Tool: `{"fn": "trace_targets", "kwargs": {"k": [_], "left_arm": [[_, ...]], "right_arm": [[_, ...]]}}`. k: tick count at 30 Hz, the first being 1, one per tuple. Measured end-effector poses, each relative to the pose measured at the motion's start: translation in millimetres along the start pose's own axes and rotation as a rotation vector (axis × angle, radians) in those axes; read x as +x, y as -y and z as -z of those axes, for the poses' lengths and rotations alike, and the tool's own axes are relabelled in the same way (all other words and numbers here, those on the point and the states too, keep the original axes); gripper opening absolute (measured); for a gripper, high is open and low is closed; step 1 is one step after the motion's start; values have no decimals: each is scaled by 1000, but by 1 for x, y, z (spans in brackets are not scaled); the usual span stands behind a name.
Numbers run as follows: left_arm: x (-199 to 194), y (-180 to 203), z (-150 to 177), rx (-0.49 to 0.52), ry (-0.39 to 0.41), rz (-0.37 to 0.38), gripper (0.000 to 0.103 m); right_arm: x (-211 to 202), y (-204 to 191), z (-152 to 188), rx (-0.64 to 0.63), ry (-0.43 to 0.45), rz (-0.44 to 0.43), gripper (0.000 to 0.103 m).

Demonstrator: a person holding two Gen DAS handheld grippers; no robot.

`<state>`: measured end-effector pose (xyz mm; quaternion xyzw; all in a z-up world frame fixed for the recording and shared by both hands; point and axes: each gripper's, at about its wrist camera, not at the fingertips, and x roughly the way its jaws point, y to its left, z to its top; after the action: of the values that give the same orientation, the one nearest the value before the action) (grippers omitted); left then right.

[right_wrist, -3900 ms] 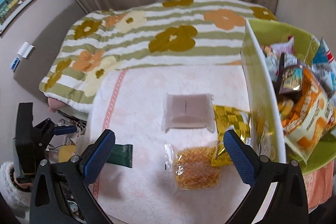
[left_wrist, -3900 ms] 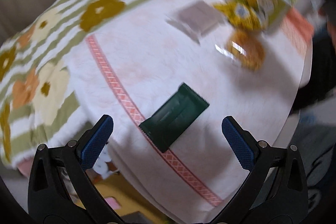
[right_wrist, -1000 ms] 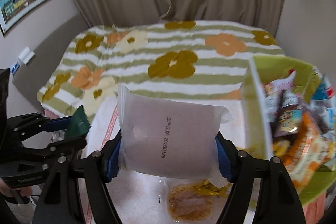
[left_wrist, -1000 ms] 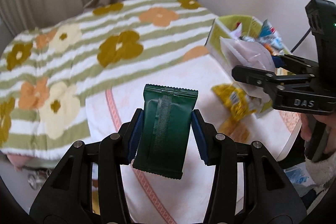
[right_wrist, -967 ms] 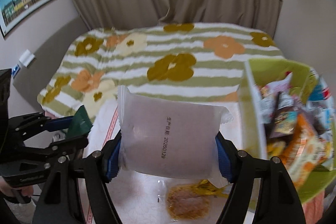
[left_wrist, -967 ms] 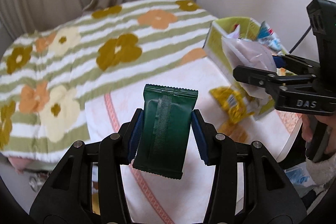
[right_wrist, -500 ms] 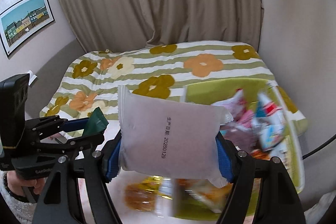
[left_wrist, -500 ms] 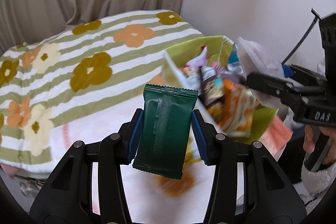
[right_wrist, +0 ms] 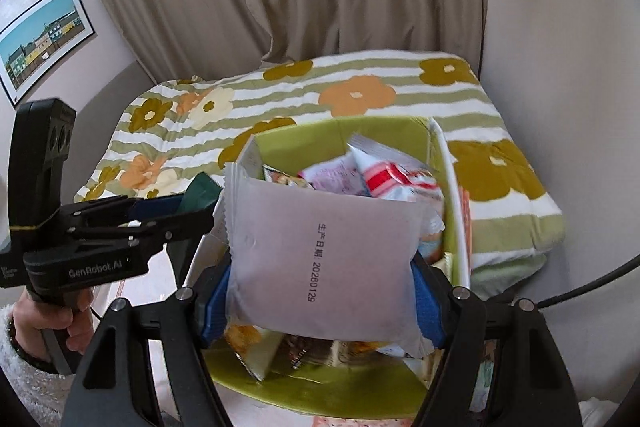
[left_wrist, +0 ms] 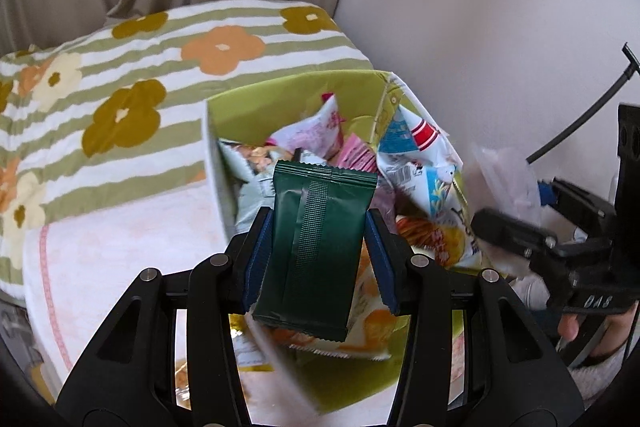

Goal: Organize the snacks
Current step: 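Carry the green and white packets over the box and open both tools, then lift both empty tools away from the box toward the remaining snacks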

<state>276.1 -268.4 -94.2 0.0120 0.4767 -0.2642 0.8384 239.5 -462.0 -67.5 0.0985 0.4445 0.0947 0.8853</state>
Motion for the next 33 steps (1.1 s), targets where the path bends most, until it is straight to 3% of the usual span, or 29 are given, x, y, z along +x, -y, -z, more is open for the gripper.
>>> {"fn": "trace_targets", "kwargs": {"k": [8,10,11,12,15,26,29,30,33], "left_arm": [[18,20,-23,78,-14,-46,44],[23,18,-26,60,-28,-73,59],[27,14,-28,39,-40,-78,91],[28,12,-28,23,-43,-85,102],[25,-2,-24,-15,-49,-62,102],[-4,-34,3,-91,-27,-95,103],[-10,-36,10,-97,-20,-102,103],[-12,-35,13,-95,-17,-110,103],[-18,-35,22,-90,-10,-137,103]], "right_arm": [[2,16,10,26,-26,-5,71],[3,18,10,30,-35,0,71],[4,20,10,31,-38,4,71],[4,21,10,32,-39,9,71],[6,25,12,34,-44,20,71],[7,13,20,18,-85,43,74],[4,3,21,-15,-54,37,91],[0,0,22,-28,-32,27,102],[-3,-4,26,-60,-14,27,103]]}}
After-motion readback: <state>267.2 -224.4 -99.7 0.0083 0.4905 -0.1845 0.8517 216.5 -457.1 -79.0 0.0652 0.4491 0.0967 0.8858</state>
